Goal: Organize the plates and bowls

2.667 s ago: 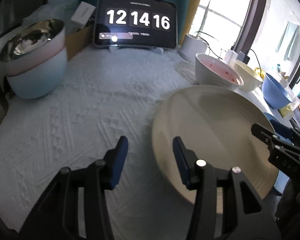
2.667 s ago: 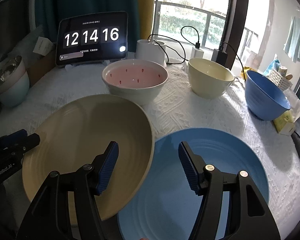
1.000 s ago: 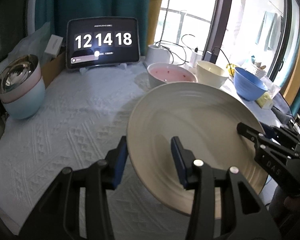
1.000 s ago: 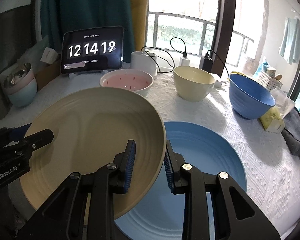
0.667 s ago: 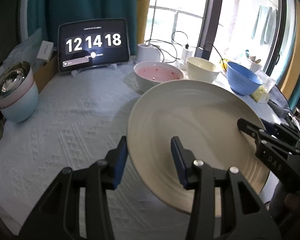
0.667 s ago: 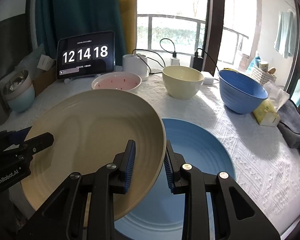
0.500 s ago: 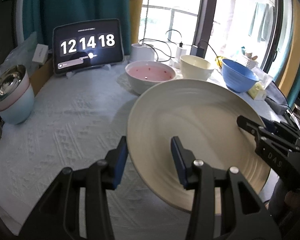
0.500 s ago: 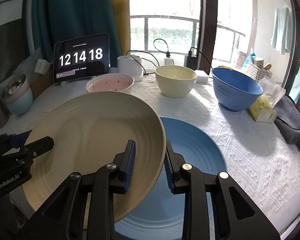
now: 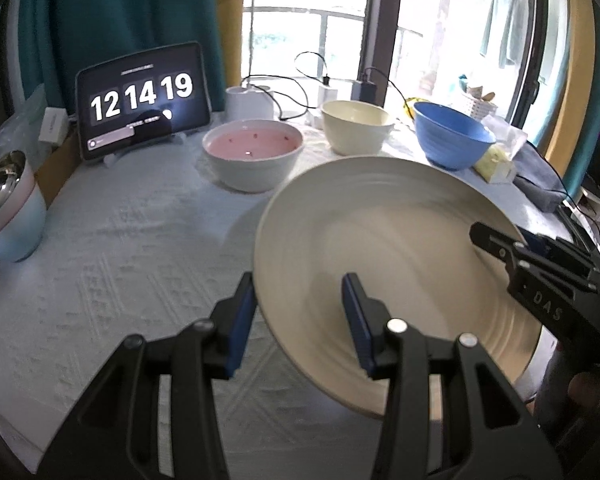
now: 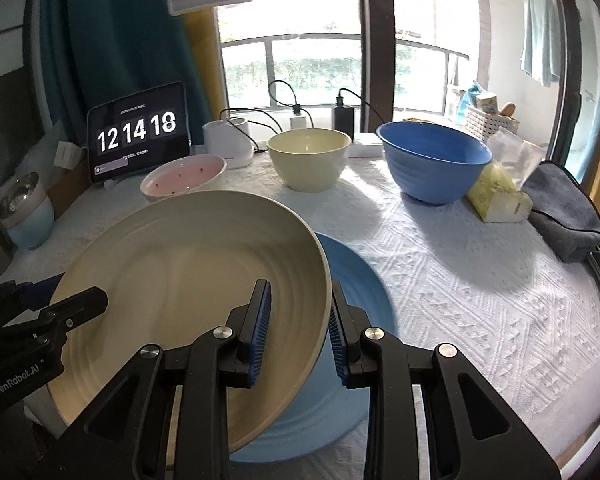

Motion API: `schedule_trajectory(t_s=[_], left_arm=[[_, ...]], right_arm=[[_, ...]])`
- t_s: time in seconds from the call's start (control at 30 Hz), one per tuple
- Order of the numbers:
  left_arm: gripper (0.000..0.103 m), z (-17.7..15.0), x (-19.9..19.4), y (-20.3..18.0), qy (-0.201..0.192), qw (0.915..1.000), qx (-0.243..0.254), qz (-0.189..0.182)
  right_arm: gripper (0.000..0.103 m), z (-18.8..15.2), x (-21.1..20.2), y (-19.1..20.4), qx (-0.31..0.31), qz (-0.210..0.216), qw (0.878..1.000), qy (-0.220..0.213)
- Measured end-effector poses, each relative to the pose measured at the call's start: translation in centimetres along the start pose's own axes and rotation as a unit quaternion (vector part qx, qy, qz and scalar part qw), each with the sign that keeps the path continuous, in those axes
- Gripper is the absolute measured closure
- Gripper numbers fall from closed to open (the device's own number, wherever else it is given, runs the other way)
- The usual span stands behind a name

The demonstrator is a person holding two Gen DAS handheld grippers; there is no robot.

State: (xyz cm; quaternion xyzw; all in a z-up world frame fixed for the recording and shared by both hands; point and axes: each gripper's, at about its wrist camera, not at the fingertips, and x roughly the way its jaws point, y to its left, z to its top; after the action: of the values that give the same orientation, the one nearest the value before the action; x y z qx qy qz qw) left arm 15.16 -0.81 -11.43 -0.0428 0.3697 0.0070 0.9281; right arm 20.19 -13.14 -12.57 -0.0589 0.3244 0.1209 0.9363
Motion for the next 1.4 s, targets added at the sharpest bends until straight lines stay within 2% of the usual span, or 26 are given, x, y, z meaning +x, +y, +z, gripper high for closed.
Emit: schedule_trajectory(t_s=[0.63, 0.87, 1.0, 1.4], left_arm=[[0.057, -0.1, 2.4, -4.6, 0.037, 0.9987, 0.036, -0.006], [0.057, -0.2, 3.4, -5.2, 0.061, 0.9971, 0.046, 0.005], [0.057, -0.2, 3.4, -5.4, 0.059, 0.9971, 0.049, 0.006], [0.056, 0.2, 3.8, -4.8, 0.052, 0.9977, 0.04, 0.016]], right_arm=[[0.073, -1.3, -0.4, -4.9, 0.053, -0.007, 0.999, 0.003], [0.073, -1.5, -0.1, -5.8, 0.065, -0.009, 0.998, 0.006], [0.073, -1.2, -0.3, -6.1, 0.065, -0.012, 0.998, -0.003], [0.072, -1.5, 0.5, -7.2, 0.077, -0.025, 0.997, 0.012]])
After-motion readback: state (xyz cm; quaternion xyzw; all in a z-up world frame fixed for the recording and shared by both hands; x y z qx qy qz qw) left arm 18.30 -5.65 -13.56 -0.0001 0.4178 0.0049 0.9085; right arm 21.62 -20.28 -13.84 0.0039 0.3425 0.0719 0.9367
